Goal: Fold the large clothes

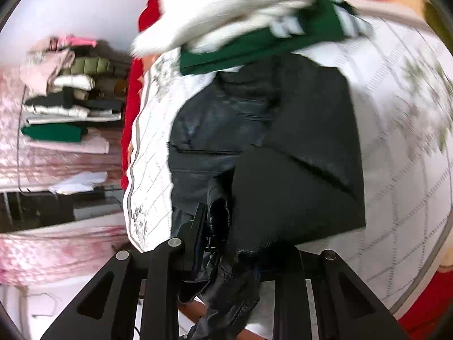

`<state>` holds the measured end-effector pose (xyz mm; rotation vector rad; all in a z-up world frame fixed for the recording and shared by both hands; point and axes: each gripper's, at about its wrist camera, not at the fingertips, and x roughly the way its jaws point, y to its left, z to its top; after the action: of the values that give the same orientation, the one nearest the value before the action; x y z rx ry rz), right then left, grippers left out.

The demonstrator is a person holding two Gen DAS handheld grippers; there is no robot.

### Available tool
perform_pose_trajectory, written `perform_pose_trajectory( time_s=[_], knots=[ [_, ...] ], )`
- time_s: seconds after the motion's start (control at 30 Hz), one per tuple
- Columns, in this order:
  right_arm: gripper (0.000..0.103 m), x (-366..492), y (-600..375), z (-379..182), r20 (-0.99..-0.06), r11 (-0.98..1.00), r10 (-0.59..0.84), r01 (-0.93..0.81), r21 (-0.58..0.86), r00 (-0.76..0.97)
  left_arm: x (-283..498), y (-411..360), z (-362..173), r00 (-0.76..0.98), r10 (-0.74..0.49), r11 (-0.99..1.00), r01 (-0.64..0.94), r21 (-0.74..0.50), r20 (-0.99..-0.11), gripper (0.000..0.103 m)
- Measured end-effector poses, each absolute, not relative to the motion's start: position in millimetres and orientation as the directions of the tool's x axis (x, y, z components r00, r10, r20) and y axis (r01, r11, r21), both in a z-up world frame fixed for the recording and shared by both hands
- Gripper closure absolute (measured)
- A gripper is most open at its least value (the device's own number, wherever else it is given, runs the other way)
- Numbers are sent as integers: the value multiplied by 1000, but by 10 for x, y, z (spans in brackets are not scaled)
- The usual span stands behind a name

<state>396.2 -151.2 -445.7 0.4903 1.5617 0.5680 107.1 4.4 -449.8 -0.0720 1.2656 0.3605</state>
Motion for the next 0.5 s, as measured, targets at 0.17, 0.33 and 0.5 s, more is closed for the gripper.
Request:
perform_pose_trajectory(
  time_s=[0.17,0.33,0.5],
  knots=[
    [76,4084,-551,-4393,-829,826,554,-73,559,-80,1139,815,-4507,244,146,924,-380,44,-959,92],
    [76,4191,402,-4606,-882,872,461,-135,471,-100,1235,1538,-4768,230,73,898,-439,-37,-970,91],
    [75,4266,1058,-5062,-926,911,354,-176,374,-131,1269,2217,-5175,223,-48,839,-520,-161,-974,85]
  ],
)
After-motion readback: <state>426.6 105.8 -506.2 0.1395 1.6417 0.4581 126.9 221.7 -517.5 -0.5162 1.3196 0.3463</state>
